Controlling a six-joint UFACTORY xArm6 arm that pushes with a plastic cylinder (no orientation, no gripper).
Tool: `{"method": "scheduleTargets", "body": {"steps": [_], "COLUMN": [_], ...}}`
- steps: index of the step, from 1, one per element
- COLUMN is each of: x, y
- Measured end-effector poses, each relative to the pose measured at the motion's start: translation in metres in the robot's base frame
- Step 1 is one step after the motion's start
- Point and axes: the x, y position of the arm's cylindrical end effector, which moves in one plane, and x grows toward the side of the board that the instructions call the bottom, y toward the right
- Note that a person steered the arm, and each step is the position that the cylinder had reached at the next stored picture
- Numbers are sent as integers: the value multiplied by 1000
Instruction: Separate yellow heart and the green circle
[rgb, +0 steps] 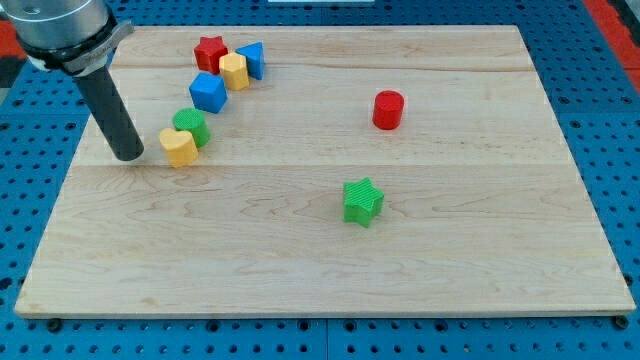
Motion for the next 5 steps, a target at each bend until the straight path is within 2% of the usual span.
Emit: {"method": "scheduleTargets", "body": {"steps": [1, 2, 5], "x": [-22, -14, 60], "y": [46, 65, 85]}}
